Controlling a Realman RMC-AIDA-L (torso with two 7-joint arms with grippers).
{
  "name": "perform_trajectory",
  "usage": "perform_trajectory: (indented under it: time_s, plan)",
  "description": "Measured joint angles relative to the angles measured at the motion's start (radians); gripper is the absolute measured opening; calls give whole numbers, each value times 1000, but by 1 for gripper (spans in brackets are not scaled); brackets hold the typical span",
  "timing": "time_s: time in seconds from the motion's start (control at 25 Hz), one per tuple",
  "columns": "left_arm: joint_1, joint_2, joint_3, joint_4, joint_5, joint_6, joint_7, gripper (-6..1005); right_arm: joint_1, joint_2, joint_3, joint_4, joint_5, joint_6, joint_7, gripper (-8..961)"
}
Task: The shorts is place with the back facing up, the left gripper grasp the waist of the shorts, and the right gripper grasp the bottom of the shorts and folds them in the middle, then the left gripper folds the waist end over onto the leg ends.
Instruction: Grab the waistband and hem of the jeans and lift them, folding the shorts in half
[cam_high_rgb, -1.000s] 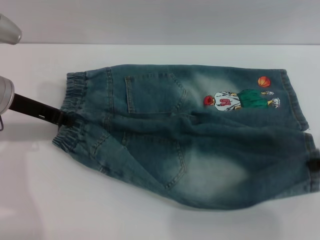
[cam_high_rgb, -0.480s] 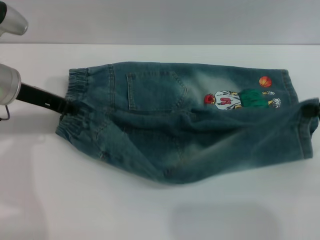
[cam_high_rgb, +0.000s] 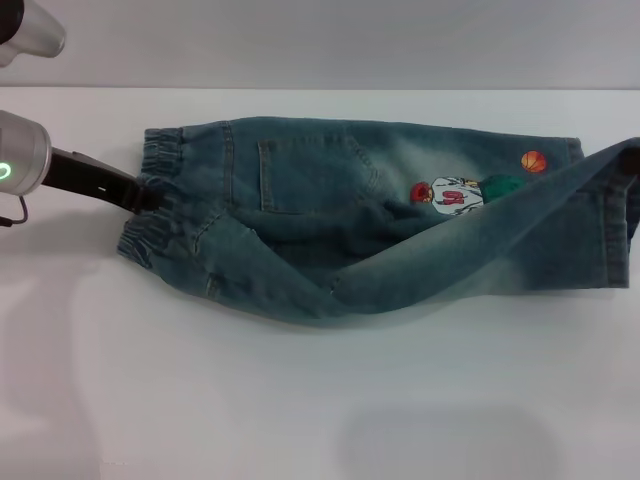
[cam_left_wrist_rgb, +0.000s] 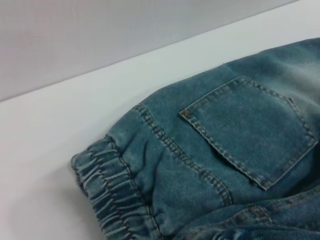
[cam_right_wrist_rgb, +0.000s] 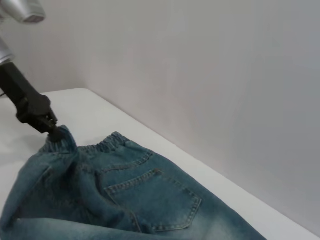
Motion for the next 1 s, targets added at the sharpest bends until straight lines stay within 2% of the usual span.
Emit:
perform_trajectory:
  time_s: [0.24, 0.36, 0.52, 0.72, 1.0]
  plan:
    - [-3, -3, 1, 0, -3, -35, 7, 96, 0, 0, -9, 35, 1, 36, -19, -1]
    - [3, -7, 1, -1, -18, -97, 8, 97, 2, 0, -4, 61, 11, 60, -39, -2]
    - [15, -8, 1, -4, -103, -190, 18, 98, -6, -3, 0, 120, 118, 104, -86, -2]
    - [23, -8, 1, -1, -184, -245, 42, 100, -9, -5, 3, 129, 159, 125, -93, -1]
    - [22, -10, 4, -9, -220, -310, 54, 101, -23, -2, 5, 175, 241, 211, -113, -1]
